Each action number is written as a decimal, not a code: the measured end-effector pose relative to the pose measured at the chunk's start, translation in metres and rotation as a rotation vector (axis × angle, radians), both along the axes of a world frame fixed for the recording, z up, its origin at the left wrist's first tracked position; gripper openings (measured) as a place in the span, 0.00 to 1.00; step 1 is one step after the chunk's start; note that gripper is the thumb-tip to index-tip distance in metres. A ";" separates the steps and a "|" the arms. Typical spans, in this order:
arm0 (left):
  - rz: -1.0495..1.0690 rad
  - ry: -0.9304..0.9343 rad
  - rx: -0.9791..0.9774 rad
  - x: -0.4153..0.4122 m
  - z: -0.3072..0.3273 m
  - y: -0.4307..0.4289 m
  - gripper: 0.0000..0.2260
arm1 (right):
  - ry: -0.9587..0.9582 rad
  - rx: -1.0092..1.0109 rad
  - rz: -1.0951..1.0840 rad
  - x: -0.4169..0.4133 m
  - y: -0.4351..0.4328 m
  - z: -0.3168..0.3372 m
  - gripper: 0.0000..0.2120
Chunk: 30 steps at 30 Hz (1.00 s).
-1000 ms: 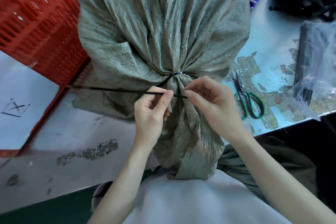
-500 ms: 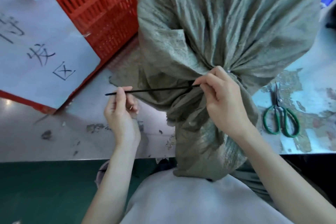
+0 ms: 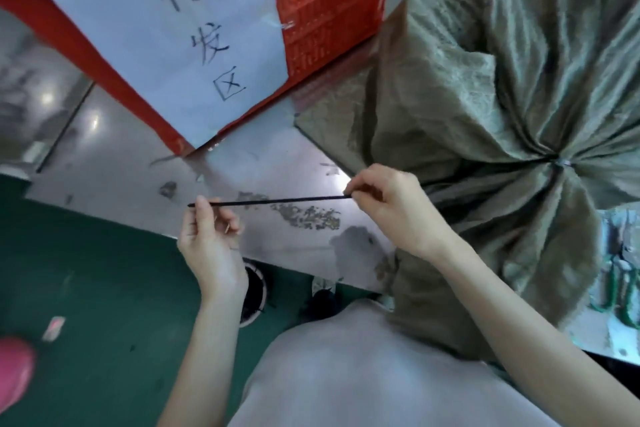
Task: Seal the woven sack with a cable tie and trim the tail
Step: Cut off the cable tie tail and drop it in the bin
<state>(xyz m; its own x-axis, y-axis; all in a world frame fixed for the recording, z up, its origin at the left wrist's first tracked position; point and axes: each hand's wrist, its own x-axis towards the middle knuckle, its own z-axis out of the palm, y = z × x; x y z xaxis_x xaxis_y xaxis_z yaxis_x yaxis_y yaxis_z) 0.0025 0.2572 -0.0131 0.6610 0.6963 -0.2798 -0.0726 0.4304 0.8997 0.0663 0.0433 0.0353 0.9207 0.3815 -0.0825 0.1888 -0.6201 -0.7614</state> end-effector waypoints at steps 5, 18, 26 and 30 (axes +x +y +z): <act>0.129 0.082 0.145 -0.033 -0.007 0.046 0.13 | 0.184 -0.035 0.177 0.008 0.049 -0.023 0.06; -0.132 0.590 0.577 -0.127 -0.066 0.142 0.10 | 0.414 0.034 0.165 0.021 0.130 -0.063 0.10; -0.436 0.947 0.685 -0.128 -0.141 0.167 0.09 | 0.451 0.004 0.109 0.020 0.130 -0.077 0.10; -0.534 1.064 0.662 -0.126 -0.159 0.160 0.13 | 0.429 -0.017 0.108 0.025 0.126 -0.076 0.11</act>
<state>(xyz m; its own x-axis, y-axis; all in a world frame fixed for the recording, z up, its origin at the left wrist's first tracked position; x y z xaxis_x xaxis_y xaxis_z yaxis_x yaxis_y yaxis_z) -0.1238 0.4171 -0.1725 0.5661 0.6272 -0.5350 0.8174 -0.3428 0.4630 0.0916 0.1695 -0.0406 0.7568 0.4689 -0.4555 -0.0776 -0.6274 -0.7748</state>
